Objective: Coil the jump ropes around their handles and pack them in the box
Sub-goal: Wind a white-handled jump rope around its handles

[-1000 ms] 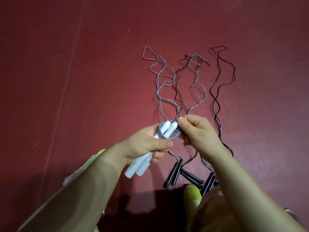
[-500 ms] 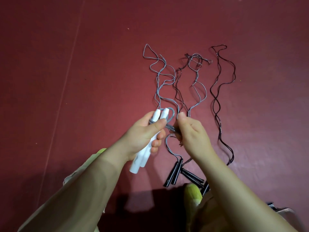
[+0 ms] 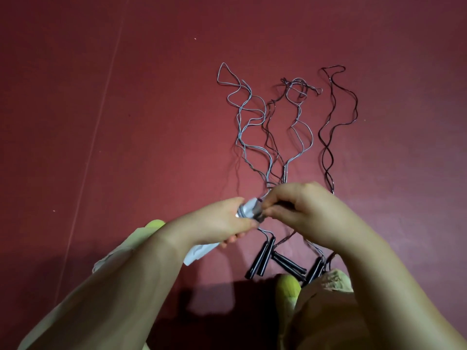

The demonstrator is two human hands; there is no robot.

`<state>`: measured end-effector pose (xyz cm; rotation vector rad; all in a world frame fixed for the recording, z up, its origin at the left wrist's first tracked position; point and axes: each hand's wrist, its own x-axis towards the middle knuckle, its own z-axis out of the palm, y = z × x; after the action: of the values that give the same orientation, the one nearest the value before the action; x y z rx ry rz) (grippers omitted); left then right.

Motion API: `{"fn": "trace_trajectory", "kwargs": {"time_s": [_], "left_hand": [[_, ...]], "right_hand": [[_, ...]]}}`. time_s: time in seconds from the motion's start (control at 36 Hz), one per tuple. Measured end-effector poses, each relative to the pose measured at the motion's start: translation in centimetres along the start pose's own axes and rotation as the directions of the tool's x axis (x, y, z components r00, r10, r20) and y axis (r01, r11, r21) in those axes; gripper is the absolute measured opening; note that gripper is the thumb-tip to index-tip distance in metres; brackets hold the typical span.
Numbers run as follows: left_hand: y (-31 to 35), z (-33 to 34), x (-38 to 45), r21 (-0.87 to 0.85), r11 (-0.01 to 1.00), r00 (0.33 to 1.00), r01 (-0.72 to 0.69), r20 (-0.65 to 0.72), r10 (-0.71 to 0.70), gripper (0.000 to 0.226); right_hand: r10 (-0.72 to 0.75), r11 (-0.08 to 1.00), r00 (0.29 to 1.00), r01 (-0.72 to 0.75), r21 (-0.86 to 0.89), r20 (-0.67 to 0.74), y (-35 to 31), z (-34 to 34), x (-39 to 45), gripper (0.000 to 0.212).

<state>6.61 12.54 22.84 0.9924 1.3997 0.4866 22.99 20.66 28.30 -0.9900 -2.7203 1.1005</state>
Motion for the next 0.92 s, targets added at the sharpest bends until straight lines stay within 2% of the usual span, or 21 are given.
{"fn": "trace_trajectory", "kwargs": {"time_s": [0.14,0.22,0.39,0.47,0.56,0.61,0.69,0.78,0.81,0.86,0.92], "left_hand": [[0.9,1.4,-0.4,0.024,0.999,0.979,-0.023,0.203,0.018,0.018],[1.4,2.0,-0.5,0.025,0.999,0.967,-0.035,0.254,0.027,0.024],[2.0,2.5,-0.8,-0.063,0.998,0.945,-0.011,0.326,0.031,0.032],[2.2,2.4,-1.2,-0.194,0.981,0.925,-0.010,0.371,0.083,0.029],[1.8,1.8,-1.3,-0.449,0.894,0.943,-0.002,0.297,0.151,0.012],[1.5,1.1,-1.1,-0.531,0.847,0.967,-0.003,0.214,0.138,0.014],[1.4,0.3,-0.9,-0.557,0.830,0.988,-0.009,0.123,0.094,0.016],[1.3,0.1,-0.8,-0.535,0.844,0.997,-0.028,0.045,0.061,0.006],[1.3,0.1,-0.7,-0.530,0.847,0.998,-0.038,0.015,0.054,0.011],[1.2,0.2,-0.5,-0.524,0.849,0.997,-0.071,-0.031,0.064,0.016],[1.3,0.3,-0.4,-0.524,0.845,0.995,-0.104,-0.057,0.087,0.016]], "right_hand": [[0.086,0.961,0.995,-0.069,0.270,-0.055,0.7,0.3,0.4,0.022],[0.119,0.913,0.993,-0.105,0.395,-0.012,1.2,1.0,0.8,0.027],[0.129,0.712,0.981,-0.191,0.675,0.142,2.6,2.0,1.4,0.027],[0.157,0.617,0.966,-0.260,0.743,0.208,2.8,2.4,1.5,0.030],[0.207,0.495,0.967,-0.235,0.836,0.149,3.0,2.6,1.7,0.039],[0.217,0.511,0.973,-0.183,0.840,0.079,3.0,2.5,1.8,0.049],[0.216,0.611,0.976,-0.166,0.774,0.039,2.6,2.5,1.8,0.052],[0.258,0.695,0.965,-0.216,0.686,0.042,2.7,2.7,1.8,0.049],[0.289,0.685,0.956,-0.243,0.687,0.051,2.6,2.8,1.9,0.046],[0.344,0.587,0.934,-0.290,0.756,0.091,2.3,3.2,2.1,0.044],[0.349,0.523,0.932,-0.277,0.806,0.094,1.8,3.3,2.4,0.047]]}}
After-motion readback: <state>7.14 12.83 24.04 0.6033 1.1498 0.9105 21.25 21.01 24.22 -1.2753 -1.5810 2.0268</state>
